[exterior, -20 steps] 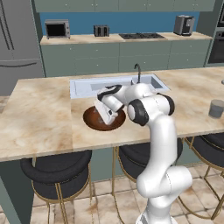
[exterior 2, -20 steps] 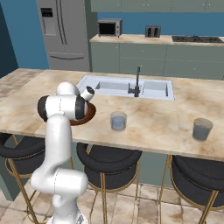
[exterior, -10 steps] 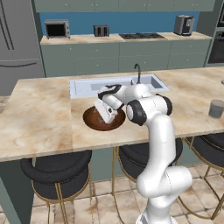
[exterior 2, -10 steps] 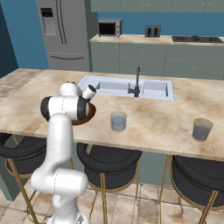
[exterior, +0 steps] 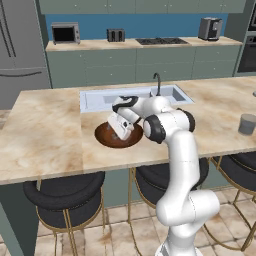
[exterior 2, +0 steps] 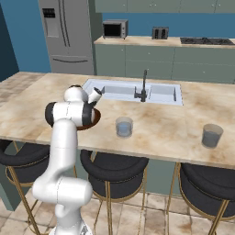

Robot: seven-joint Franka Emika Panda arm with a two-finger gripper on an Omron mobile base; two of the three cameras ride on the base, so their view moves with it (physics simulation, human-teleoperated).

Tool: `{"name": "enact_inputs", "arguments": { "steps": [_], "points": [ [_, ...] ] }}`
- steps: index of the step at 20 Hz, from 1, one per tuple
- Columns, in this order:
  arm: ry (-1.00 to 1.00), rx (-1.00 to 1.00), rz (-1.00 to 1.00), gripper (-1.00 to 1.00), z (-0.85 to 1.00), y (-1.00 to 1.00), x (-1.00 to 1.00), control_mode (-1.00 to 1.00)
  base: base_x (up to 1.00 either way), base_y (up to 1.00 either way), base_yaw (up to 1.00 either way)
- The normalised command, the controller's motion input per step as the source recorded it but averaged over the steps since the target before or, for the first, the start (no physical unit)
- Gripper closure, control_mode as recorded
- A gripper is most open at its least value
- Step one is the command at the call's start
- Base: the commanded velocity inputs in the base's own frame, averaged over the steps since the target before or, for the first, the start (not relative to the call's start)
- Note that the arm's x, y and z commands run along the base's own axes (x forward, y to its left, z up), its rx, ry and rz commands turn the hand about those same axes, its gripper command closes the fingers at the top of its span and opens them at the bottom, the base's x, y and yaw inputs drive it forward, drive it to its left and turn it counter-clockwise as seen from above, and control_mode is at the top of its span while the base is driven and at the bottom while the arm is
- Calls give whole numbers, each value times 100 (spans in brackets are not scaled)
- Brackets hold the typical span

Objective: There are four ice cubes in the ice bowl. Place two ice cubes in each glass of water.

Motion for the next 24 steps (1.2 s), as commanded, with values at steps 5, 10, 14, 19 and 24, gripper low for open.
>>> {"name": "enact_inputs", "arguments": {
  "steps": [5, 10, 14, 19, 24],
  "points": [
    [0, 0, 0, -100, -30, 0, -43, -100, 0, 0, 0],
    [0, 0, 0, -100, -29, -3, -29, -100, 0, 0, 0],
    [0, 0, 0, -100, -15, -36, 3, -100, 0, 0, 0],
    [0, 0, -1, -100, -1, -34, 12, -100, 0, 0, 0],
    [0, 0, -1, -100, -18, -11, 1, -100, 0, 0, 0]
  ]
}}
